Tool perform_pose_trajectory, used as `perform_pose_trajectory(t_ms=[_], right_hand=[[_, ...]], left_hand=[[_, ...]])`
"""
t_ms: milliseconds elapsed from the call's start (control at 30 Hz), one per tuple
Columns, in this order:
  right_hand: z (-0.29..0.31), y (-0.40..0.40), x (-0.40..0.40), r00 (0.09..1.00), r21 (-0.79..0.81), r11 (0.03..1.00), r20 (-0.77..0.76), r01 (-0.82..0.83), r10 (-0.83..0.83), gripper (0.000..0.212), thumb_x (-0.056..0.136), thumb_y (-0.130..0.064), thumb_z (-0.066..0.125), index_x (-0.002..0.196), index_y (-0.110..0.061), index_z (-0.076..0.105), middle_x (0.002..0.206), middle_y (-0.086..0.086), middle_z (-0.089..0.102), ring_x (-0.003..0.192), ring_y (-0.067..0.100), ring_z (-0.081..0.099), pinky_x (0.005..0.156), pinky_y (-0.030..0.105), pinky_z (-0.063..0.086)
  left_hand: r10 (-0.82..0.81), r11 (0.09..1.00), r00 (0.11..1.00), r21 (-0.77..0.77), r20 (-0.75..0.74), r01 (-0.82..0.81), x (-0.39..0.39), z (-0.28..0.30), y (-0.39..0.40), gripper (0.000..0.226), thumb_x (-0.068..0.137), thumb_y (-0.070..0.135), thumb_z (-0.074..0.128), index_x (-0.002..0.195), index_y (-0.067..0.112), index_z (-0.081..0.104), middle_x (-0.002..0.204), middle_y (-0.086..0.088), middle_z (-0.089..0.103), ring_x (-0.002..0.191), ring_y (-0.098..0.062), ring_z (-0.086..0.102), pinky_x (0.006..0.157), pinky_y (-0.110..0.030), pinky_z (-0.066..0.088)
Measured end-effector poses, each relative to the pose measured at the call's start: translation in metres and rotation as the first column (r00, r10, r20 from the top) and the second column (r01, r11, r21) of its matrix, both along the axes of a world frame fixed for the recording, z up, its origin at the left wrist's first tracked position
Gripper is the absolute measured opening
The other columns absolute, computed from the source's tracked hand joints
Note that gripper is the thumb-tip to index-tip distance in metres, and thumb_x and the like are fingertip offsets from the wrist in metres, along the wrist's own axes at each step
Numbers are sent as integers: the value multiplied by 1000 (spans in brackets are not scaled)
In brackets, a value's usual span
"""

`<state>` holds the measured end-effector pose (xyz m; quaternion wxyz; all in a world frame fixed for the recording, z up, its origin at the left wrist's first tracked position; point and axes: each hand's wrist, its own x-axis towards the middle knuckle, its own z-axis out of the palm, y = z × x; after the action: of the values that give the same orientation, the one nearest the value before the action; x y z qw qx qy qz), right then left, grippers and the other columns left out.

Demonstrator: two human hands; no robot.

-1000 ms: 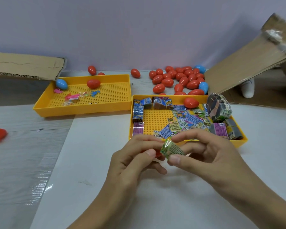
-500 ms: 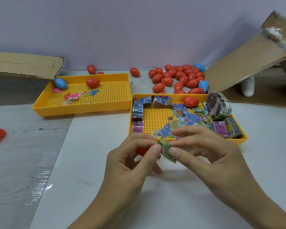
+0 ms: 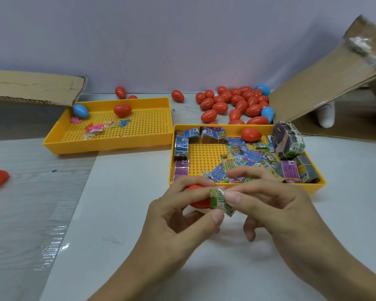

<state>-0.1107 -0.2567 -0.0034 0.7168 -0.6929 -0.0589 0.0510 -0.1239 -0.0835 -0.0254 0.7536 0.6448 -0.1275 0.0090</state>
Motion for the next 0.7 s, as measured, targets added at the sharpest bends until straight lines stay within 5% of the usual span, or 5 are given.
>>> perform_pose_trajectory(t_ms=[267, 400, 567, 700], right_hand=[[3, -1, 1, 980, 124, 992, -197, -7, 32, 18, 59, -22, 81, 70, -9, 79, 101, -7, 68, 79, 2, 65, 42, 21, 40], [5, 0, -1, 993, 7, 998, -98, -68, 69, 28, 55, -39, 78, 65, -13, 77, 104, -13, 66, 71, 6, 63, 49, 24, 44], [3, 3, -3, 994, -235, 969, 61, -78, 94, 36, 68, -59, 66, 50, -28, 67, 102, -12, 62, 99, 1, 61, 62, 20, 48], [-2, 2, -2, 992, -254, 967, 113, -22, 52, 30, 68, -59, 68, 58, -32, 74, 89, -17, 62, 107, 1, 59, 58, 15, 45]], left_hand=[[83, 996, 996, -23, 21, -82, 3, -4, -3, 22, 75, 25, 71, 92, 16, 82, 101, 2, 66, 72, -16, 65, 61, -26, 55], [208, 978, 977, 15, 56, -209, 3, -5, -4, 19, 75, 28, 68, 85, 20, 81, 97, 8, 67, 74, -13, 67, 59, -24, 55], [213, 960, 957, 139, 198, -243, -2, -6, -4, 14, 82, 24, 69, 90, 22, 80, 104, 5, 62, 95, -17, 67, 65, -28, 59], [212, 953, 951, 168, 226, -252, -3, -6, -5, 11, 84, 22, 72, 91, 22, 80, 105, 5, 61, 91, -22, 67, 65, -28, 58]])
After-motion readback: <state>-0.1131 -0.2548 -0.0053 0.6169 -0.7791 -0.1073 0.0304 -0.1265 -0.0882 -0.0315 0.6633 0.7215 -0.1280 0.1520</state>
